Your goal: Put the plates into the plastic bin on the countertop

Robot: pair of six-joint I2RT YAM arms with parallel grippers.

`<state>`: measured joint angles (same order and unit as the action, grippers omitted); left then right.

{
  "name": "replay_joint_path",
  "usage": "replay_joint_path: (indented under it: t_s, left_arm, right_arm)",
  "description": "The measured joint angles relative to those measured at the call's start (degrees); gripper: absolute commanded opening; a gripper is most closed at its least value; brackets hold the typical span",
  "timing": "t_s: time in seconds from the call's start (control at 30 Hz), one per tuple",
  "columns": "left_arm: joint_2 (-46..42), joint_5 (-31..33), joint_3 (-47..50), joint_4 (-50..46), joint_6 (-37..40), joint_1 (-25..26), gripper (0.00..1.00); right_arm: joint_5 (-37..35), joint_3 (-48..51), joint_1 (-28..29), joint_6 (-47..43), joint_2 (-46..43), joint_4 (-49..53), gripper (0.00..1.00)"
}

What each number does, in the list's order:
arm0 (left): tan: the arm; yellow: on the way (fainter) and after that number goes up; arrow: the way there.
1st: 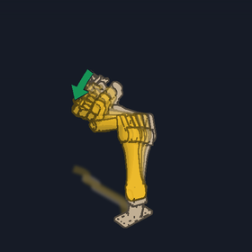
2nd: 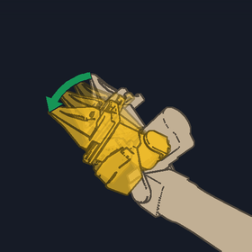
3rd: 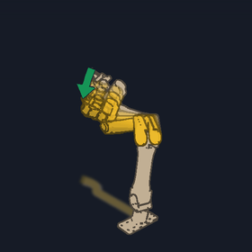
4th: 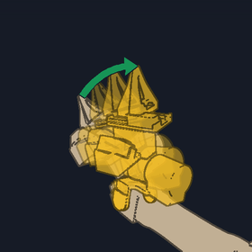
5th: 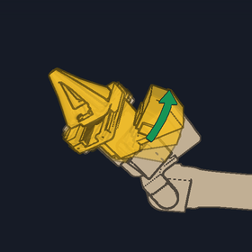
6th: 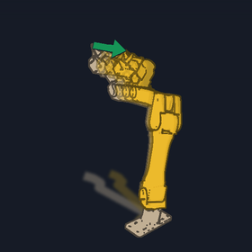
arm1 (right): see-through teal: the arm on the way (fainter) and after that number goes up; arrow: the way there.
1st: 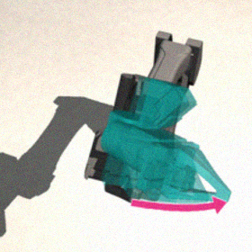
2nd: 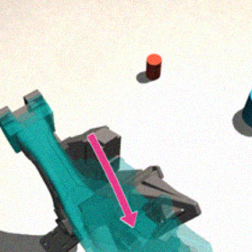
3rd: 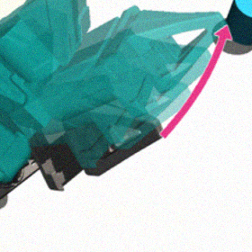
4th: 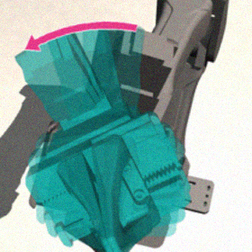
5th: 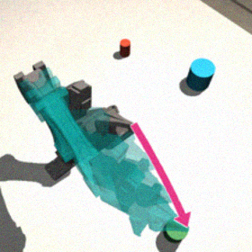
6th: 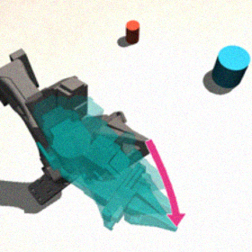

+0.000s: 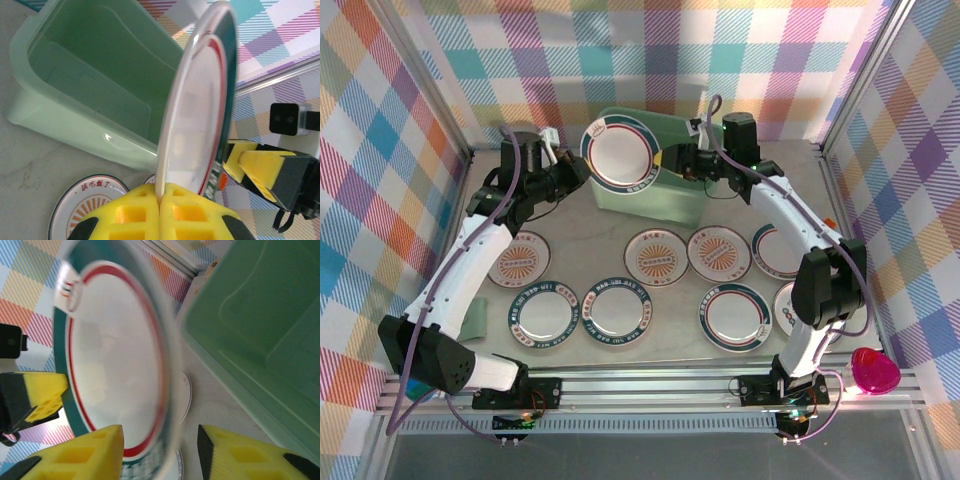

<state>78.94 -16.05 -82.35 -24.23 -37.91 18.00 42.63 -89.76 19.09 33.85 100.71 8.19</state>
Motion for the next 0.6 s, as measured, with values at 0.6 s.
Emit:
replay_joint_path:
  t_s: [0.6]
  left_arm:
    - [1.5, -2.6, -1.1, 2.2, -0.9, 1.6, 0.0]
  right_arm:
    - [-1.7, 3.8, -1.5, 1.7, -5.0, -2.7, 0.42]
